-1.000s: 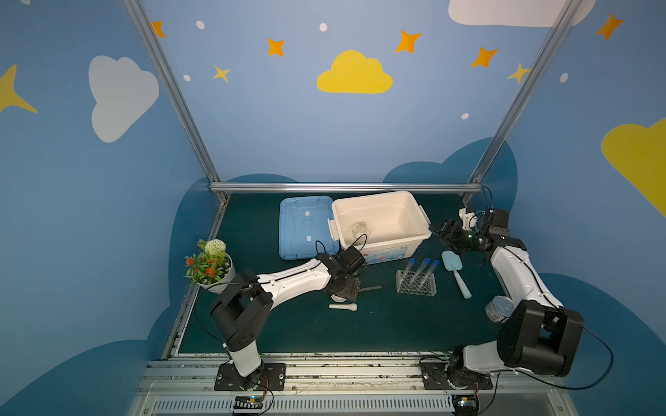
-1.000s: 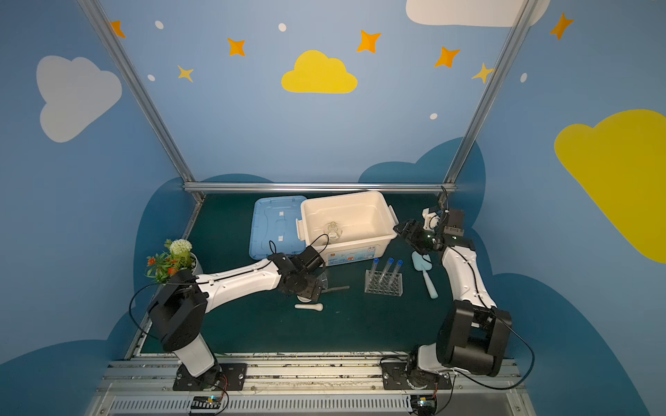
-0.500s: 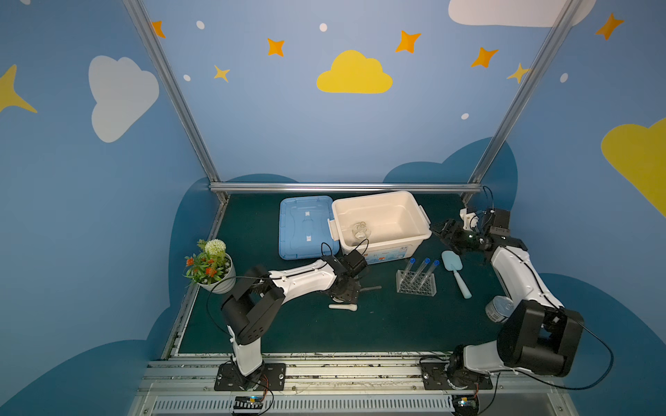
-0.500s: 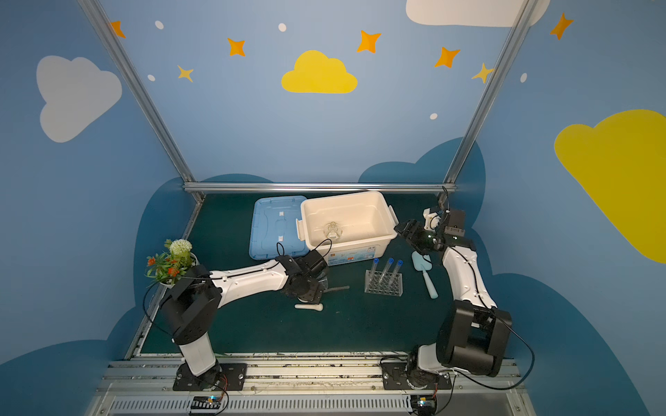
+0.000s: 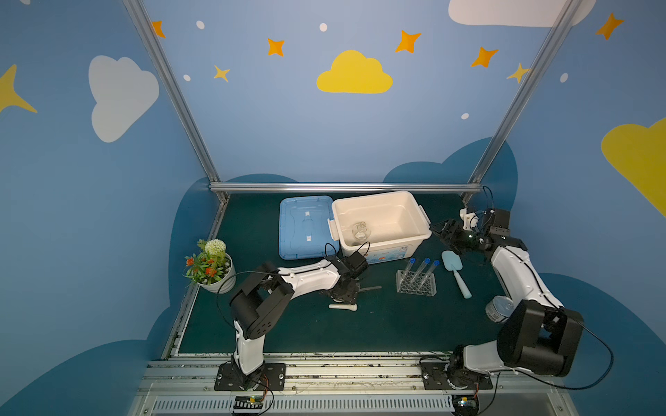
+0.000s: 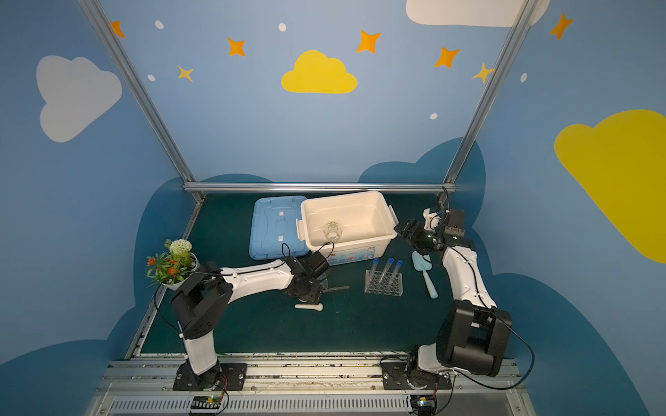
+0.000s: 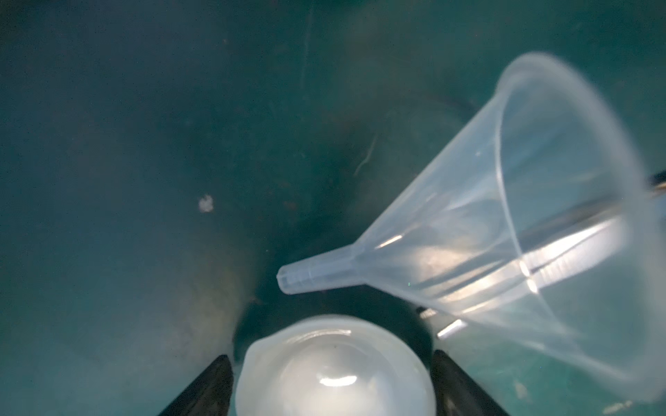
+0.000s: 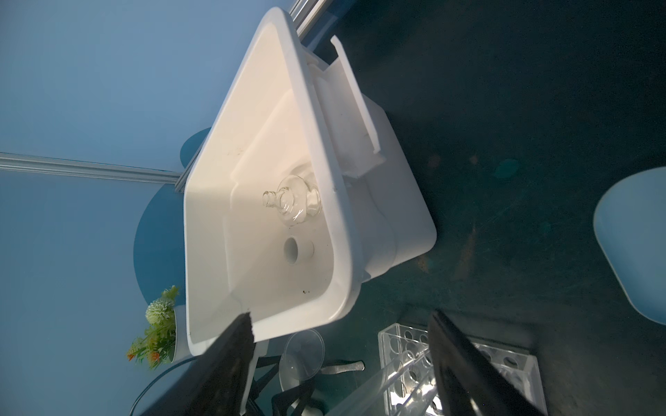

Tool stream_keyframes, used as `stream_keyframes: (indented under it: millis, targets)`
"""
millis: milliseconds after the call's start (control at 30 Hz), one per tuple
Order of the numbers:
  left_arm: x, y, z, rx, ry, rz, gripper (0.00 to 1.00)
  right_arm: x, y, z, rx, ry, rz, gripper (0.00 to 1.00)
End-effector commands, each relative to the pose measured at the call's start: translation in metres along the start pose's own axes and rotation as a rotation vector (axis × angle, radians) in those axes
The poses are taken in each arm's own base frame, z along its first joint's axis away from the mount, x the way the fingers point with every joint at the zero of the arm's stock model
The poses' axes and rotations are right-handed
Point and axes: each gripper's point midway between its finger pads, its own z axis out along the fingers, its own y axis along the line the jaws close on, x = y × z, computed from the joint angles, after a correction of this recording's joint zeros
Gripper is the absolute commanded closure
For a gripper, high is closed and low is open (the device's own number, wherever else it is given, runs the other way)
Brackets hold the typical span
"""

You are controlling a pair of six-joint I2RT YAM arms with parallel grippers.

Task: Organize the chemistry lab equipment
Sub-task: 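Grasp the white mortar bowl's rim with the left gripper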

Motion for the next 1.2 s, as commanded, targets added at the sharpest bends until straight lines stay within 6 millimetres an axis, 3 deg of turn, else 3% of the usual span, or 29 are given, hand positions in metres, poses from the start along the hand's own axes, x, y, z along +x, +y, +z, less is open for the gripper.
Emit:
stream_keyframes:
  millis: [0,333,900,1167]
  targets:
    - [-0.004,0.0,-0.003,-0.009,-0.012,0.002,0.16,0.005,-0.002,-0.004,0.006,0.007,-0.006,0.24]
    - [-0.008,0.002,-0.001,-0.023,-0.018,0.0,0.19,0.005,-0.001,-0.005,0.002,0.004,-0.009,0.24]
    - [-0.006,0.003,0.001,-0.016,-0.012,0.004,0.46,0.005,-0.003,-0.007,0.002,0.001,-0.004,0.24]
    - [-0.01,0.007,-0.017,-0.022,-0.044,0.015,0.49,0.005,-0.002,-0.007,-0.005,-0.003,-0.002,0.24]
